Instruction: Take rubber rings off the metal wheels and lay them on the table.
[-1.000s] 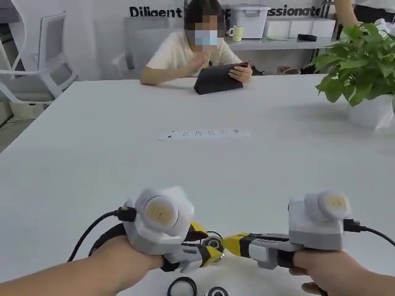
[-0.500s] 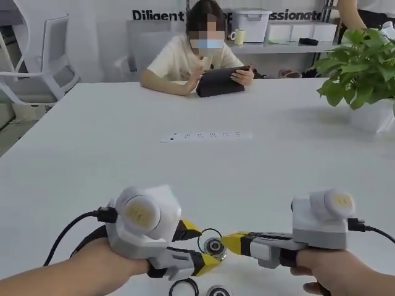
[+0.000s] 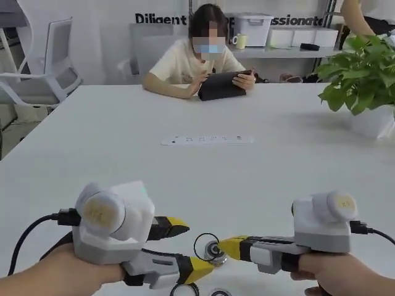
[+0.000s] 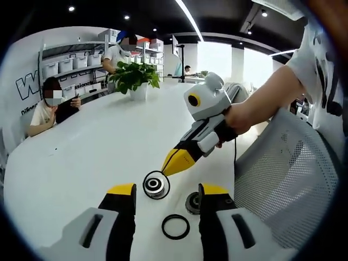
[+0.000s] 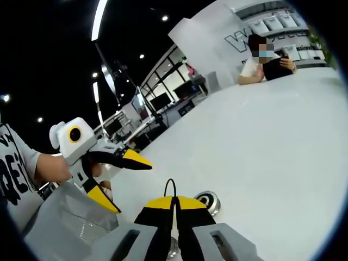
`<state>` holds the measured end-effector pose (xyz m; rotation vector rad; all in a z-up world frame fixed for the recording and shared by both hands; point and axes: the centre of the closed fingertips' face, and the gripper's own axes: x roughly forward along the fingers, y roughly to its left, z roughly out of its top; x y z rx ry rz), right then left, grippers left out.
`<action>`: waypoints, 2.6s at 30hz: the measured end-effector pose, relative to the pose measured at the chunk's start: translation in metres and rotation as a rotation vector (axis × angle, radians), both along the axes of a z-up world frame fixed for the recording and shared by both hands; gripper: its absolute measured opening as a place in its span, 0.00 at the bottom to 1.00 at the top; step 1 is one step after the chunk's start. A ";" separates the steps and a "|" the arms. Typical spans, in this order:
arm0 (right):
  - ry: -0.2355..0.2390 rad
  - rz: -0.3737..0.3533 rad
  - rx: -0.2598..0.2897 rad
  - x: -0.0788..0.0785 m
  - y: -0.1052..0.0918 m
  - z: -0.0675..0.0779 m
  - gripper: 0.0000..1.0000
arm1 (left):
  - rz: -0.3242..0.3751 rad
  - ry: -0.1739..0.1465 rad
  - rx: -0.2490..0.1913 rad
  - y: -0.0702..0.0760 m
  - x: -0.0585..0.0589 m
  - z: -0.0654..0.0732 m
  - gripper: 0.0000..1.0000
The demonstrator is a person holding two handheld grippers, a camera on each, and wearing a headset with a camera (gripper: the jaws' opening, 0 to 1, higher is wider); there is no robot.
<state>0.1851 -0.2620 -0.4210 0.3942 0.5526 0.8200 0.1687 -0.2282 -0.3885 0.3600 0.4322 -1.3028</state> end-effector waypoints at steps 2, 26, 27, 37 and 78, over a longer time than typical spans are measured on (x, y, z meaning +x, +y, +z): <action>0.002 0.008 0.002 -0.002 0.002 0.001 0.00 | 0.003 0.001 -0.005 0.004 -0.003 0.003 0.44; 0.077 0.184 -0.062 -0.026 0.038 -0.014 0.00 | 0.108 0.015 -0.051 0.064 -0.011 0.022 0.56; 0.082 0.191 -0.067 -0.027 0.040 -0.015 0.00 | 0.112 0.015 -0.054 0.065 -0.012 0.023 0.56; 0.090 0.229 -0.096 -0.030 0.046 -0.019 0.00 | 0.125 0.021 -0.066 0.072 -0.021 0.027 0.59; 0.097 0.277 -0.244 -0.031 0.047 -0.045 0.02 | 0.131 0.041 -0.018 0.082 -0.031 0.012 0.59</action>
